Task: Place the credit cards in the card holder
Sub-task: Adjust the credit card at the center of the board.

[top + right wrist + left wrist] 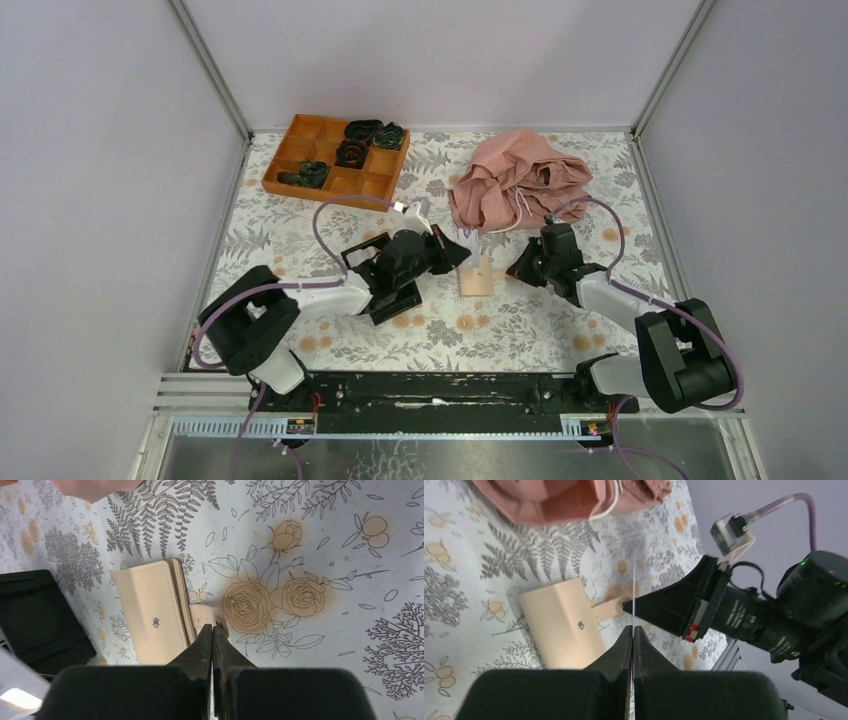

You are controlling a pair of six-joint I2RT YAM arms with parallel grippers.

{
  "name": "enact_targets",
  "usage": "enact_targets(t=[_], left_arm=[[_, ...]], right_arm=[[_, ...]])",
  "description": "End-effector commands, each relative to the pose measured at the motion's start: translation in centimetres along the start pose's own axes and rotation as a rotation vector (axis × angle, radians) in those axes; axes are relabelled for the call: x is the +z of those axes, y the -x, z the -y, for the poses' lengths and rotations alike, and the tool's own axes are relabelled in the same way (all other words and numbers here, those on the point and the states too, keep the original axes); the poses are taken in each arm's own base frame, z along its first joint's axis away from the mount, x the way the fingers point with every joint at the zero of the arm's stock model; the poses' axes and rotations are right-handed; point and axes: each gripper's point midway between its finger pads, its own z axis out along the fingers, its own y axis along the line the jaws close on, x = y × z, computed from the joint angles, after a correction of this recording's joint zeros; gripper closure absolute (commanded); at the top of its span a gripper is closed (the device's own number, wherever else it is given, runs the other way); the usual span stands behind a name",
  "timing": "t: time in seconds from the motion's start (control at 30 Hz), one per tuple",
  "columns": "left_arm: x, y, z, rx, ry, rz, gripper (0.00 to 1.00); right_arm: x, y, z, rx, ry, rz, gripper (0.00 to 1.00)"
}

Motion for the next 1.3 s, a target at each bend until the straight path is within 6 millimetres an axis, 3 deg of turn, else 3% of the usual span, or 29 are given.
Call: enact_targets(t=[0.0, 0.47, 0.9, 1.27], left_arm=[[0.6, -1.1, 2.2, -0.105, -0.15, -0.002, 1.0], [2.9, -3.9, 1.2, -0.246, -0.206, -0.05, 1.0], [4.6, -5.6, -0.6, -0.267, -0.152, -0.066, 1.0], [5.3, -6.2, -0.9, -0.288, -0.157, -0.067, 1.0]], right_arm=[[-0.7, 1.2, -1.5, 0.063, 0.136, 0.02, 0.97], [-0.9, 1.9, -1.9, 0.19, 0.313, 0.004, 0.78], [-0.6, 1.7, -1.4, 0.231, 0.347, -0.017, 0.75], [-0.2, 1.4, -1.3, 0.241, 0.356, -0.037, 0.75]])
